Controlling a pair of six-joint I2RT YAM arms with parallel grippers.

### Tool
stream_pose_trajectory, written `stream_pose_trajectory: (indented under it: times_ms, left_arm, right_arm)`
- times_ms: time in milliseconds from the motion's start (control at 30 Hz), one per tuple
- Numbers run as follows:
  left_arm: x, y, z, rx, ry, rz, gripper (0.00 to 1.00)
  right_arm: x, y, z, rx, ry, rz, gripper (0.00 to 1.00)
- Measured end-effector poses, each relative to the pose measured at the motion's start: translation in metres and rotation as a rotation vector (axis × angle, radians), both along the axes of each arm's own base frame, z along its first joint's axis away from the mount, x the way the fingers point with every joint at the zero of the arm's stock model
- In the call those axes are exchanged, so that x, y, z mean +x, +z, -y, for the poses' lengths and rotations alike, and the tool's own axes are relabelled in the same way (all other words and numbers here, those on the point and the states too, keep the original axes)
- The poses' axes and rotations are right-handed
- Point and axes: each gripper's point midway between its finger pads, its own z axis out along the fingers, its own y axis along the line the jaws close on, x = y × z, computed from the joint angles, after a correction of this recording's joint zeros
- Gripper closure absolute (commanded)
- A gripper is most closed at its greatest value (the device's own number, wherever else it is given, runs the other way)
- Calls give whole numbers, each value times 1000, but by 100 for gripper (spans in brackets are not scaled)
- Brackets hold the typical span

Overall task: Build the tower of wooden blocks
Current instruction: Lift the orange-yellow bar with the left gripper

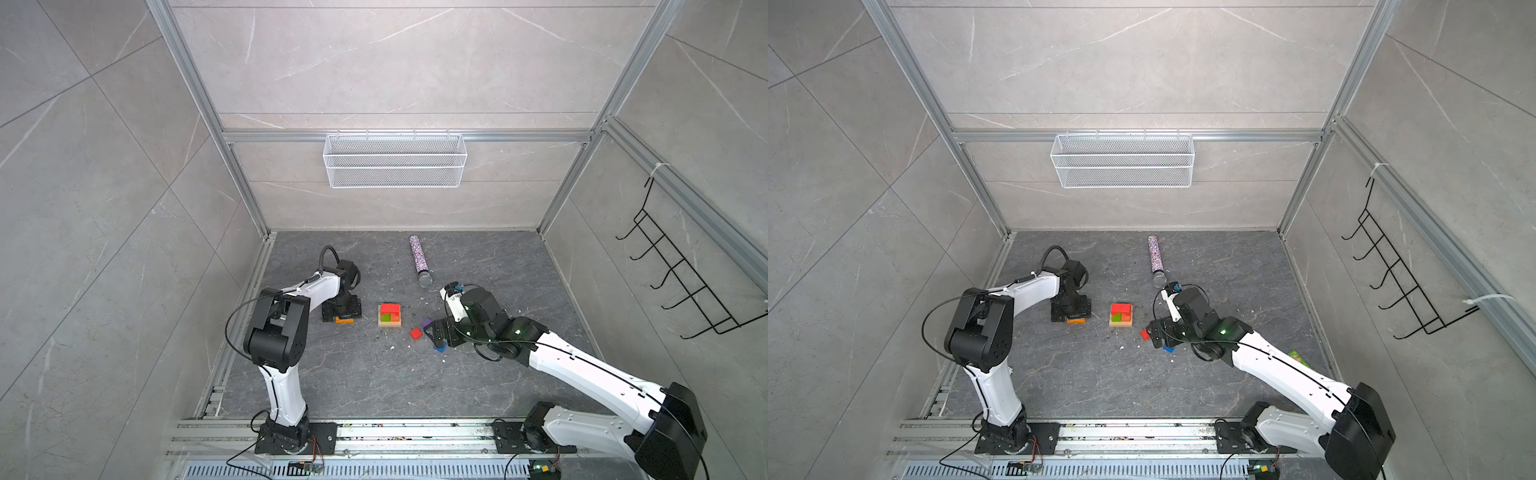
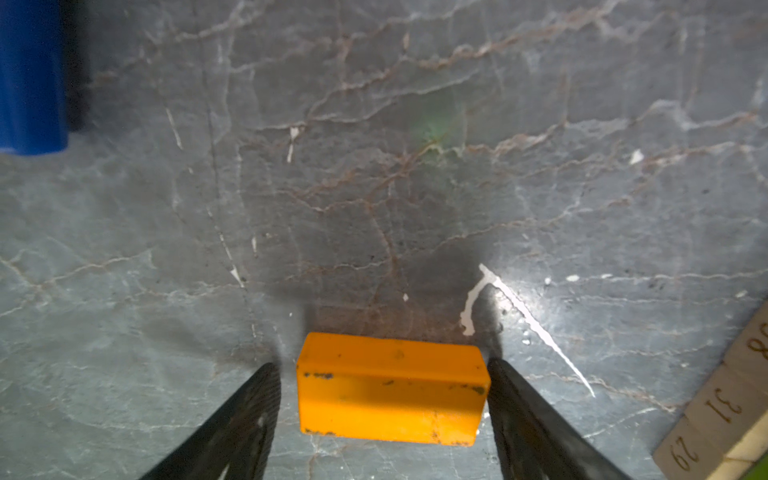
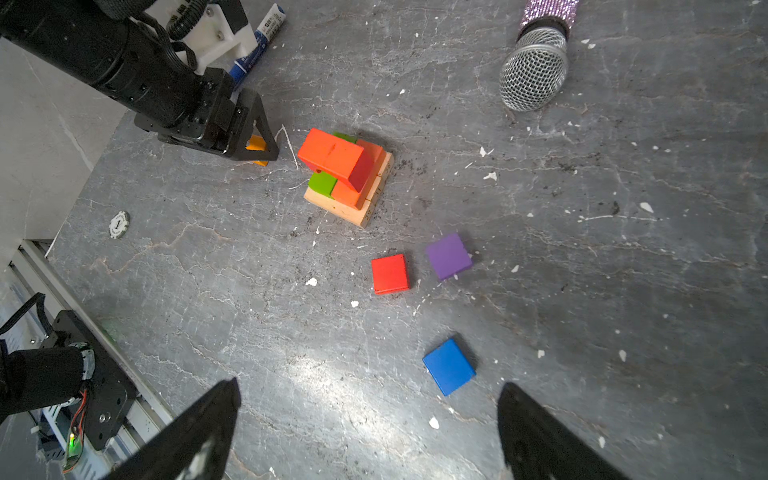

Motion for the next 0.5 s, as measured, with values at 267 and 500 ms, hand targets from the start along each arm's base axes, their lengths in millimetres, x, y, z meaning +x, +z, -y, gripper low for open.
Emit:
stream_pose_trajectory:
  times_ms: [267, 500]
  left_arm:
    - [0, 0, 1, 0, -33, -2, 27]
    - [0, -1, 3, -9, -50, -5, 31]
  right_arm:
    - [0, -1, 0, -2, 0, -2, 2]
    - [-1, -1, 1, -3, 0, -3, 2]
